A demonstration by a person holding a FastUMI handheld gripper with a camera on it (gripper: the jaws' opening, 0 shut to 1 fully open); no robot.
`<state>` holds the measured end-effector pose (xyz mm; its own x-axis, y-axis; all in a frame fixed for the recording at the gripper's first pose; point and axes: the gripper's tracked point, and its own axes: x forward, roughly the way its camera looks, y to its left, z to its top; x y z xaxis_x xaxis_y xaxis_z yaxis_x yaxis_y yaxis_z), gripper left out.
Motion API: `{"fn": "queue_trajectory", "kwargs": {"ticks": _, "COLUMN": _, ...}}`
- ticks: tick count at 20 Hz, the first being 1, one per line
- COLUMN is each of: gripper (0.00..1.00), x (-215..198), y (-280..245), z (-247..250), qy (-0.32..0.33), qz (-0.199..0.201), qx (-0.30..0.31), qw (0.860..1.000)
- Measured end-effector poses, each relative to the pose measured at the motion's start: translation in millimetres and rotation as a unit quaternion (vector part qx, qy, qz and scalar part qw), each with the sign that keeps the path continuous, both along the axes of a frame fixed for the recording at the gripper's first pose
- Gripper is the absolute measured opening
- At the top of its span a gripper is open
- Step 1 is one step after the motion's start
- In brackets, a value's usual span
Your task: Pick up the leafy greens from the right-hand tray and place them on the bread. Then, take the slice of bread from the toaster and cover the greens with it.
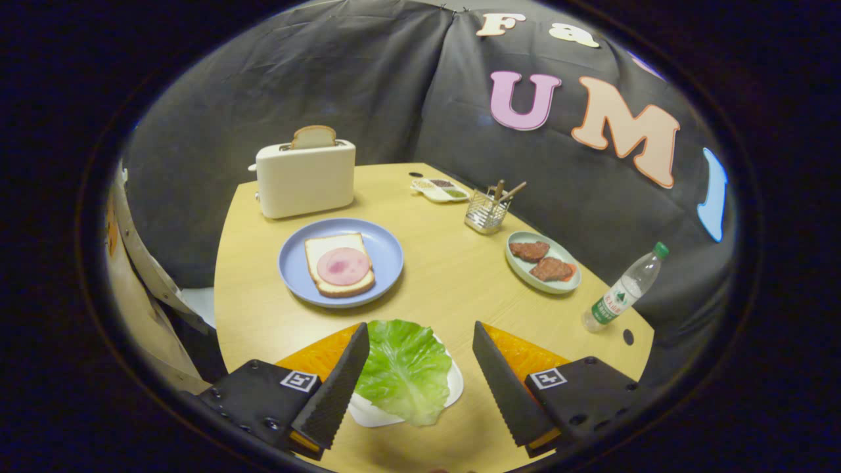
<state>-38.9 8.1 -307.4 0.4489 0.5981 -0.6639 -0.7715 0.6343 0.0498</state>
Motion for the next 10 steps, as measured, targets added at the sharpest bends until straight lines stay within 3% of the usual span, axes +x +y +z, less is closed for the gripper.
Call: {"fn": "queue_trajectory", "kwargs": {"ticks": 10, "gripper": 1.0, "x": -15, "y": 6, "z": -61, "qy": 0.062, "qz": 0.027, "qx": -0.035, "qw": 0.997}}
